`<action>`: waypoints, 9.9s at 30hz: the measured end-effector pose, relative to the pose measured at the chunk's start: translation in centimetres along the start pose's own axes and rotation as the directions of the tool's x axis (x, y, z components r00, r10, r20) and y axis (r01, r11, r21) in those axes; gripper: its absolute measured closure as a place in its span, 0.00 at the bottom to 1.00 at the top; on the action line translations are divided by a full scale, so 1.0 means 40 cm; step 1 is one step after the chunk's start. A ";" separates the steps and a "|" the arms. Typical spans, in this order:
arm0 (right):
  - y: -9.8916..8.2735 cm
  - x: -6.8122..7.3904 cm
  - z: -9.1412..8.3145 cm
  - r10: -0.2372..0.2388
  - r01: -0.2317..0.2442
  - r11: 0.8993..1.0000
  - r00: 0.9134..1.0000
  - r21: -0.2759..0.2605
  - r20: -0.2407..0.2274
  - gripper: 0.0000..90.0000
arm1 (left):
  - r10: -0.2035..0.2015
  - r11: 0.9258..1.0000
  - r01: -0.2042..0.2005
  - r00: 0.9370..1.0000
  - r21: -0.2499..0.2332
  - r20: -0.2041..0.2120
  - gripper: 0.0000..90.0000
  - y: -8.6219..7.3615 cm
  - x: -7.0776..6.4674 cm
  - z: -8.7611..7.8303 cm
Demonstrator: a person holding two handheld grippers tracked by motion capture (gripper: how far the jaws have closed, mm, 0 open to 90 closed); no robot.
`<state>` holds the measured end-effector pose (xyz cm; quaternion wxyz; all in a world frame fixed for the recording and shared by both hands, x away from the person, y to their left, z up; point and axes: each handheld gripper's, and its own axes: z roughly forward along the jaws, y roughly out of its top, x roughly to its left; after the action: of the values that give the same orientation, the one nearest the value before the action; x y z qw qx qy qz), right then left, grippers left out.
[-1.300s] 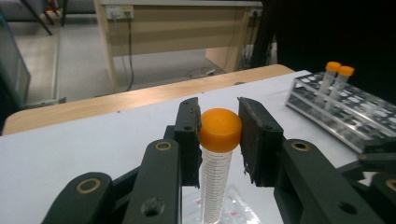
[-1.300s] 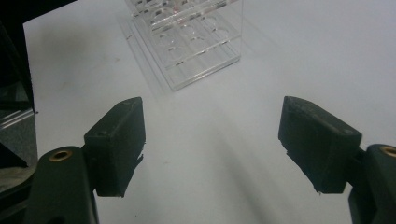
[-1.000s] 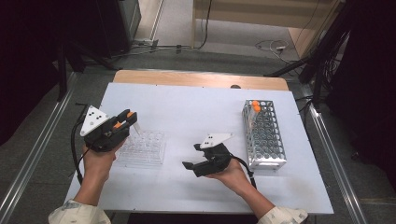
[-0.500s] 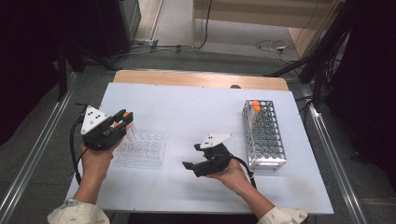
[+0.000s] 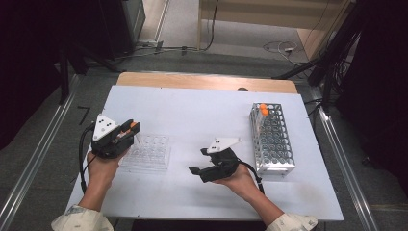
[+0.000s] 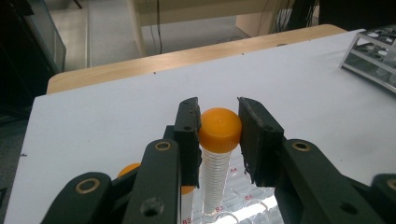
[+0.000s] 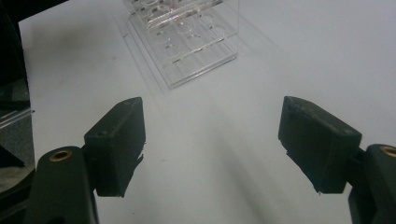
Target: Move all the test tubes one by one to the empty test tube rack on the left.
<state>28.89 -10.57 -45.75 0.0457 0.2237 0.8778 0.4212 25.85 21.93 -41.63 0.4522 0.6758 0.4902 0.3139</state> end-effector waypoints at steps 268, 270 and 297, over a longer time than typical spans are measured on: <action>0.063 0.054 0.018 -0.049 0.049 0.998 0.998 0.025 0.024 0.80 | 0.091 0.993 -0.112 0.913 0.030 0.398 0.68 -0.028 -0.277 0.046; 0.063 0.056 0.018 -0.049 0.048 0.999 0.999 0.026 0.023 0.80 | 0.093 0.994 -0.111 0.914 0.024 0.396 0.73 -0.029 -0.278 0.045; 0.063 0.052 0.028 -0.034 0.034 0.998 0.999 0.044 -0.017 0.31 | 0.077 0.997 -0.081 0.925 -0.004 0.372 0.79 -0.005 -0.252 0.024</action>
<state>28.21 -7.47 -44.33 0.0409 0.2064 0.8909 0.4024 23.36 12.11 -42.00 0.5199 0.7448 0.3699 0.1953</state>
